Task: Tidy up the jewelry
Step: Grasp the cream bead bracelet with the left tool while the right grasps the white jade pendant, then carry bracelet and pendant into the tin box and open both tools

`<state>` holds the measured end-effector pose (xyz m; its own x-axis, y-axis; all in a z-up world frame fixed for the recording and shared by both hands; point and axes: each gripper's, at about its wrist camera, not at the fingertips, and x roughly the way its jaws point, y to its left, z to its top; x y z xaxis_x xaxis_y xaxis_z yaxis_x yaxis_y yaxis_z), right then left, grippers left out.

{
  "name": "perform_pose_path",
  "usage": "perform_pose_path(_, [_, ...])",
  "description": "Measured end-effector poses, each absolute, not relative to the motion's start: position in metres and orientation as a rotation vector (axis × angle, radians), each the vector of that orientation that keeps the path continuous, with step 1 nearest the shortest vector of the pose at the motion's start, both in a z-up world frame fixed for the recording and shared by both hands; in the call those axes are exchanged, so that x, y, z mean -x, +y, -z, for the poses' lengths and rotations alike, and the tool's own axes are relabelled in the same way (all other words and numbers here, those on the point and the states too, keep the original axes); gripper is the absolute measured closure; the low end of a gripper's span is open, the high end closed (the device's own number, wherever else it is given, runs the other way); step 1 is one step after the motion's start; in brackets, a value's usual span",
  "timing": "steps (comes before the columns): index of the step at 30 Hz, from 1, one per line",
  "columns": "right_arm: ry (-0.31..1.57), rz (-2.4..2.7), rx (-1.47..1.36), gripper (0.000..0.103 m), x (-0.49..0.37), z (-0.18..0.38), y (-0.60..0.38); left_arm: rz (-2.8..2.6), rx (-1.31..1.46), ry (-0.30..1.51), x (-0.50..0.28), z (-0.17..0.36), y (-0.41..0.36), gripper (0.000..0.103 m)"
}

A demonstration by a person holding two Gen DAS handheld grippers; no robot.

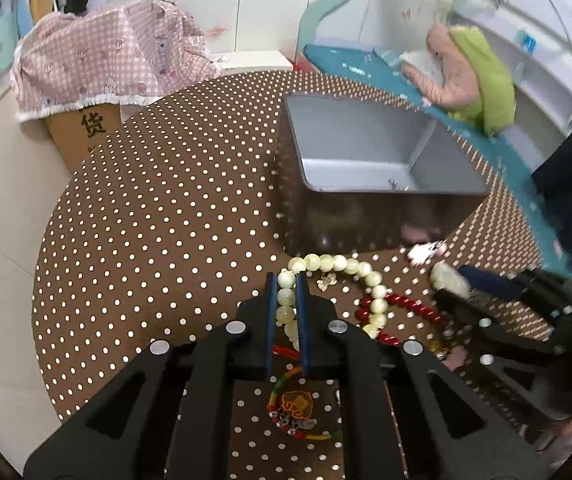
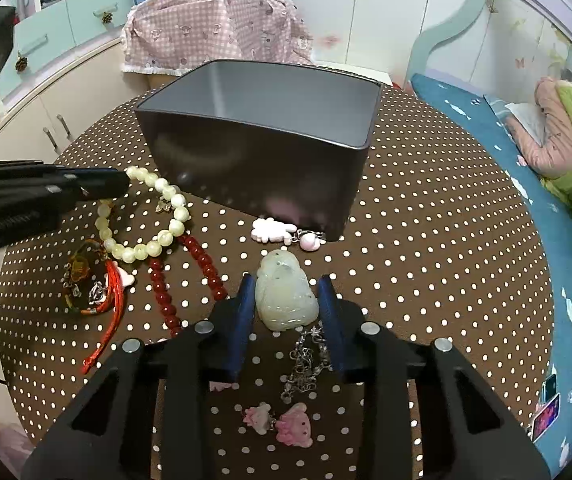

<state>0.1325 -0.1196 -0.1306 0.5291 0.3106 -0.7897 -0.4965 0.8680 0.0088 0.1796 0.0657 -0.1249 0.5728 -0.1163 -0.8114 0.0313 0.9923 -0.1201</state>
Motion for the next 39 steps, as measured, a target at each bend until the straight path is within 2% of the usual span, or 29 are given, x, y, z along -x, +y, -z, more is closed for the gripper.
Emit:
perform_pose_path(15, [0.882,-0.510,0.161,0.077,-0.130,0.114,-0.126,0.103,0.124,0.892,-0.167,0.103,0.059,0.094])
perform_pose_path(32, [0.761,-0.537,0.126,0.077,-0.129,0.061,-0.136,0.199,0.110,0.707,-0.149,0.034,0.053,0.094])
perform_pose_path(39, [0.728,-0.541,0.111,0.077,-0.147,0.049,-0.133,0.219,0.097,0.667,-0.165,0.014,0.040,0.094])
